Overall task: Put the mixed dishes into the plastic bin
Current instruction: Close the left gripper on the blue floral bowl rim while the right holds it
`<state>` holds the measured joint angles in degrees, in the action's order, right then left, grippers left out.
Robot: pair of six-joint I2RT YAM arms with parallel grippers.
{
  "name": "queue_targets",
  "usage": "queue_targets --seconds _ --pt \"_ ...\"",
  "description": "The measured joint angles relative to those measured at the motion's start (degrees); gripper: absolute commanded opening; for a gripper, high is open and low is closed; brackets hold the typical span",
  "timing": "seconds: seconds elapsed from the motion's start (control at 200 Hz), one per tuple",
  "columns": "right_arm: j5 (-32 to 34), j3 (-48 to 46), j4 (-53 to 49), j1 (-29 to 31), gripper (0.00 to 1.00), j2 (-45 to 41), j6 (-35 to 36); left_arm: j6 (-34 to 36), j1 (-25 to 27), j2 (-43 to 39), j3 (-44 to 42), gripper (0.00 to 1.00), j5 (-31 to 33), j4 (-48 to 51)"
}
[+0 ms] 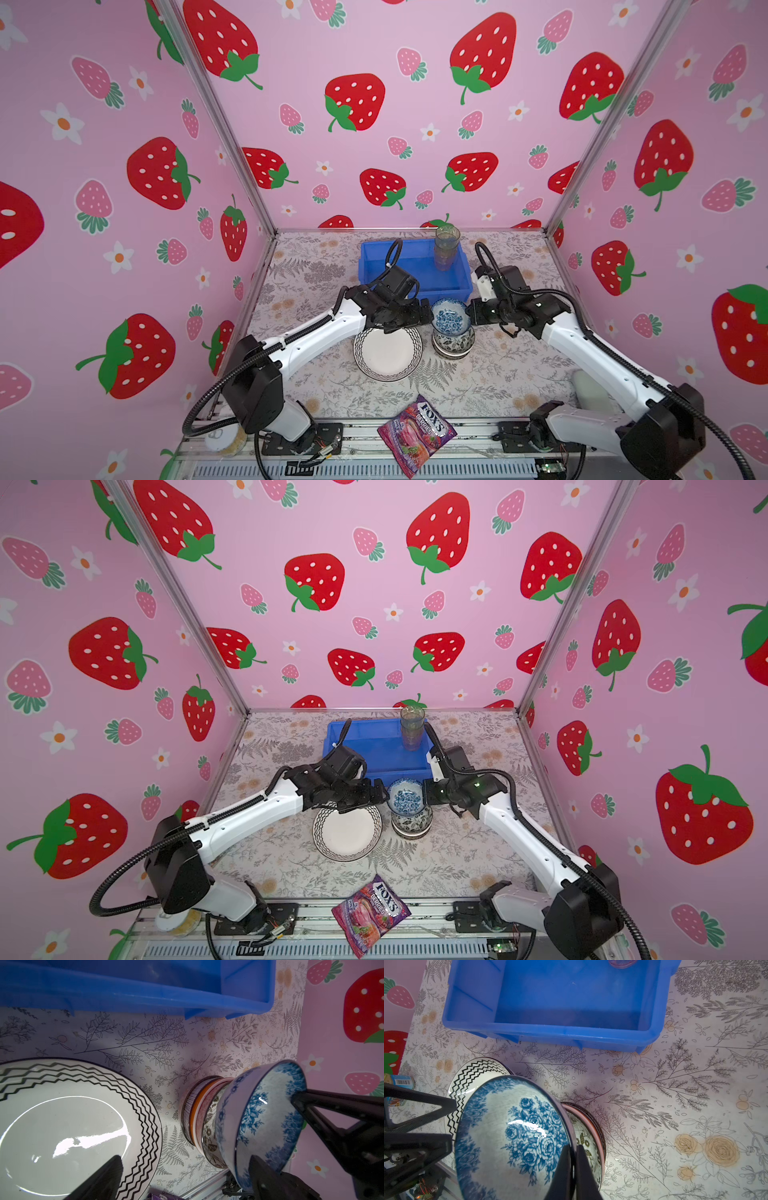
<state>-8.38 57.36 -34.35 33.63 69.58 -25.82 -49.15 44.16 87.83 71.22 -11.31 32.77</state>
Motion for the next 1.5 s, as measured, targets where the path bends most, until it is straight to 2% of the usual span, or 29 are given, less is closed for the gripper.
queue_targets --seconds 0.165,0.285,0.41,0.51,0.86,0.93,1.046,1.291,1.501 --pt "0.02 0.96 0.00 0.02 0.00 0.79 0.09 0.13 0.13 2.12 2.43 0.94 -0.74 0.00" --pt "0.02 1.40 0.02 0.02 0.00 1.29 0.13 0.48 0.33 4.20 4.00 0.86 -0.94 0.04" --pt "0.07 1.51 0.02 0.02 0.00 1.40 0.13 1.20 0.55 5.81 5.27 0.73 -0.87 0.61" --pt "0.22 1.53 0.02 0.02 0.00 1.40 0.13 1.73 0.63 6.93 6.64 0.57 -0.66 1.09" --pt "0.37 1.53 0.09 0.09 0.00 1.40 0.13 2.25 1.03 8.94 8.90 0.46 0.00 1.84" --pt "0.35 1.53 0.26 0.20 0.00 1.40 0.13 2.32 1.16 9.20 9.09 0.40 0.13 1.84" --pt "0.33 1.53 0.74 0.24 0.00 1.51 0.13 2.36 1.40 9.35 9.46 0.37 0.17 1.92" --pt "0.22 1.53 0.96 0.24 0.00 2.14 0.15 1.90 1.66 9.42 9.84 0.17 0.31 2.08" --pt "-0.09 2.19 1.20 0.33 0.00 2.27 0.17 1.31 1.70 9.75 9.94 0.09 2.01 2.73"
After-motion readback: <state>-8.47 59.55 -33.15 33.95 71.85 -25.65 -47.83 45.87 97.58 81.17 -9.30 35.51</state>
